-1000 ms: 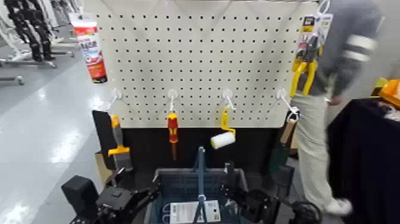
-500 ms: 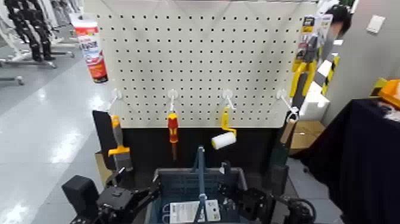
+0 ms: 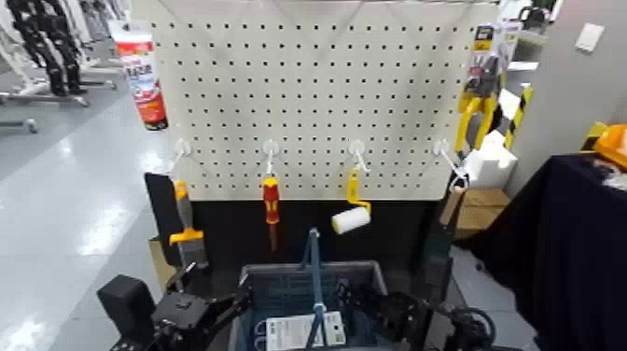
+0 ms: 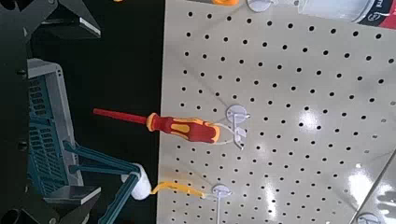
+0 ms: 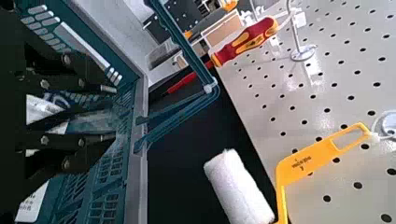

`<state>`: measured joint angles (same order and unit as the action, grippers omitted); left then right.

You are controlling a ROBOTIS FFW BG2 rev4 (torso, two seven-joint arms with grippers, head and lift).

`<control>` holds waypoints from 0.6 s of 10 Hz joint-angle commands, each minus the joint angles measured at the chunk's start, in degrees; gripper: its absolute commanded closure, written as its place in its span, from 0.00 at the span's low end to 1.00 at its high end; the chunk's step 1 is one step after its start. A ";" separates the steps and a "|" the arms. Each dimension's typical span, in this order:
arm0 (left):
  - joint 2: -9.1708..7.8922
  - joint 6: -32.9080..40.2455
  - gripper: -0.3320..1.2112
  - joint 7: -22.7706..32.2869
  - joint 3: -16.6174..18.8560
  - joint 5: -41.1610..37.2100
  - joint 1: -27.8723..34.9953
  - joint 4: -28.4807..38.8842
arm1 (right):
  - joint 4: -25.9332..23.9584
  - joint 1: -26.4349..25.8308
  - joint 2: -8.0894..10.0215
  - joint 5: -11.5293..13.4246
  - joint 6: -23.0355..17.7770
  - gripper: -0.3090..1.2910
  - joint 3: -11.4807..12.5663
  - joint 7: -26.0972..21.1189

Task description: Put the black wrench into the crate.

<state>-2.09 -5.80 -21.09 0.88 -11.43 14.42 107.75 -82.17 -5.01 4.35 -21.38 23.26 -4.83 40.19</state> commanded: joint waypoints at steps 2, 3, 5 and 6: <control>-0.02 0.00 0.30 0.00 0.18 0.00 0.17 0.09 | -6.07 -0.09 0.23 -1.03 0.20 0.31 0.43 0.07; -0.02 0.00 0.30 0.00 0.18 0.00 0.17 0.09 | -10.02 0.18 0.58 -1.38 0.91 0.31 0.78 -1.34; -0.02 0.00 0.30 0.00 0.18 -0.09 0.25 0.09 | -18.02 0.26 0.93 -1.38 2.14 0.31 2.36 -3.62; -0.02 0.00 0.30 0.00 0.18 -0.09 0.25 0.18 | -20.75 0.26 1.28 -0.95 1.79 0.31 2.63 -5.03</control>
<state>-2.11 -5.80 -21.09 1.05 -11.51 14.67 107.88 -101.15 -4.71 5.41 -22.56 25.21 -2.44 35.23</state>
